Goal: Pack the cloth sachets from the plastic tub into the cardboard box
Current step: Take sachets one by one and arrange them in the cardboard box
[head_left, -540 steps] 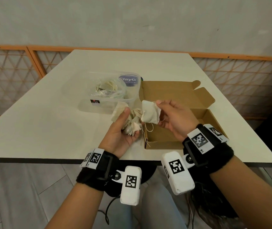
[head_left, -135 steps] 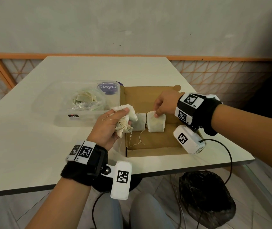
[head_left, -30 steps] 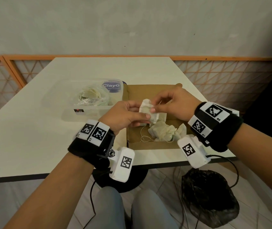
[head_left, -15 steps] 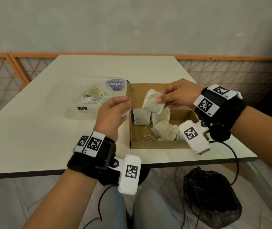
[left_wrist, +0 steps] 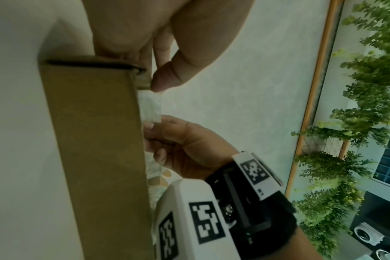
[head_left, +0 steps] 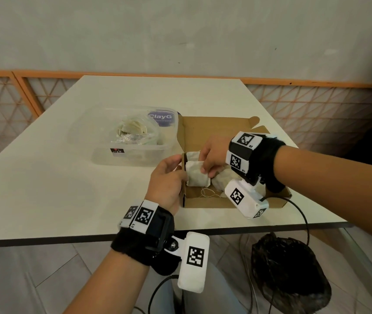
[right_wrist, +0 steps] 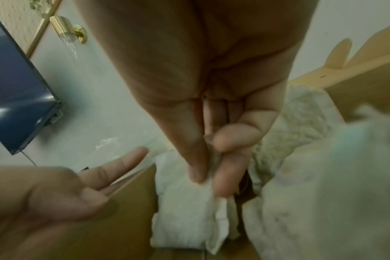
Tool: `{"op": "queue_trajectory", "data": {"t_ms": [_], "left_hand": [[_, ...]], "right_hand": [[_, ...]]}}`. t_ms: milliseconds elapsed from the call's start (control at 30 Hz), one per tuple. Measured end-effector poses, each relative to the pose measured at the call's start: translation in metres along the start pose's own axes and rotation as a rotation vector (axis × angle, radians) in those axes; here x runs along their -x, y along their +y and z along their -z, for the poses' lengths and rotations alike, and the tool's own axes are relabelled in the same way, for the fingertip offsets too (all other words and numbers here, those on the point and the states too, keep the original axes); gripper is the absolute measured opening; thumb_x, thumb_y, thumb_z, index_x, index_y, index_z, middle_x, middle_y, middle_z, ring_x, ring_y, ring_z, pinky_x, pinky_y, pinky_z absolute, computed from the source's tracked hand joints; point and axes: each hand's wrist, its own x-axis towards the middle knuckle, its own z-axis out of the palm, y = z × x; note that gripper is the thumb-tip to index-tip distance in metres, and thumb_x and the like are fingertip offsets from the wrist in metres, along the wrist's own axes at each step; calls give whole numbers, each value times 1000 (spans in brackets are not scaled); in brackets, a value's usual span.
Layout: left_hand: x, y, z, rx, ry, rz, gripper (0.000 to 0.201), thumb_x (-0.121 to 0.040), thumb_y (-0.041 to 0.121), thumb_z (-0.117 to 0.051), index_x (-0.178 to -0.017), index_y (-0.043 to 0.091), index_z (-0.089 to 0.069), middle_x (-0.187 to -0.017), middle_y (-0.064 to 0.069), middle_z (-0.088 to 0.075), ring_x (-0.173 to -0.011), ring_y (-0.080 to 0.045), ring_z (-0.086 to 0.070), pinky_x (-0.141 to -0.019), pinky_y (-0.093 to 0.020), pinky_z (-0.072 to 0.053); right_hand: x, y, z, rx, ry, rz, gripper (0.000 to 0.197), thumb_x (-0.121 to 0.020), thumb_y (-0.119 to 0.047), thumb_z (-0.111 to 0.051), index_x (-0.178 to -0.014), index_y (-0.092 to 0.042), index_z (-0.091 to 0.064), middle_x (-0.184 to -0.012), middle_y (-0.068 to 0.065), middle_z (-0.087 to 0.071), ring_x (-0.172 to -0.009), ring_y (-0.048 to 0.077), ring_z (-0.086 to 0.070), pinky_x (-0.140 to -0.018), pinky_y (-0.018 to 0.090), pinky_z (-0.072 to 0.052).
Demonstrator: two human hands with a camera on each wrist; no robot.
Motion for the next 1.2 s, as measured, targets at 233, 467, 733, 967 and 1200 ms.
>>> {"op": "queue_trajectory", "data": {"t_ms": [233,467,733,967,1200], "left_hand": [[-3,-2,1,-17,16,0,46,-80,-22,-41,-113,8,-55,-109,-3,-60,-80,-15,-60,-47,-17,-49],[-2,0,0,-16,1,-7,43,-80,-23,-41,-106,7,-57,-98,-2,-62,-74,-14,-60,-43,-17,-47],[-5,3,-2,-167,87,-164,35,-81,-9,-54,-95,23,-61,-102,6,-58,-87,-4,-56,-67,-20,-42],[-1,17,-34,-392,-146,-198,22,-86,1,-58,-87,23,-62,-94,1,-58,-81,-10,-55,-67,-22,-46],[-5,21,-50,-754,-396,-92,26,-85,14,-67,-110,17,-59,-109,-1,-64,-88,-7,-58,-75,-21,-48]], "right_hand": [[-4,-5,6,19,76,3,9,-79,1,-68,-78,-5,-61,-40,-3,-60,-45,11,-60,-54,22,-52],[12,-4,15,45,168,44,15,-80,-13,-71,-89,-3,-64,-78,8,-70,-62,13,-64,-58,18,-51],[59,49,49,235,134,20,9,-74,-24,-75,-81,-22,-70,-72,-9,-70,-71,6,-63,-67,22,-49],[56,75,28,380,53,50,18,-77,-28,-71,-95,-28,-66,-87,-13,-60,-83,7,-55,-77,23,-46],[57,70,48,79,126,163,12,-82,-17,-68,-92,-10,-68,-62,-12,-59,-49,-2,-49,-52,8,-37]]}}
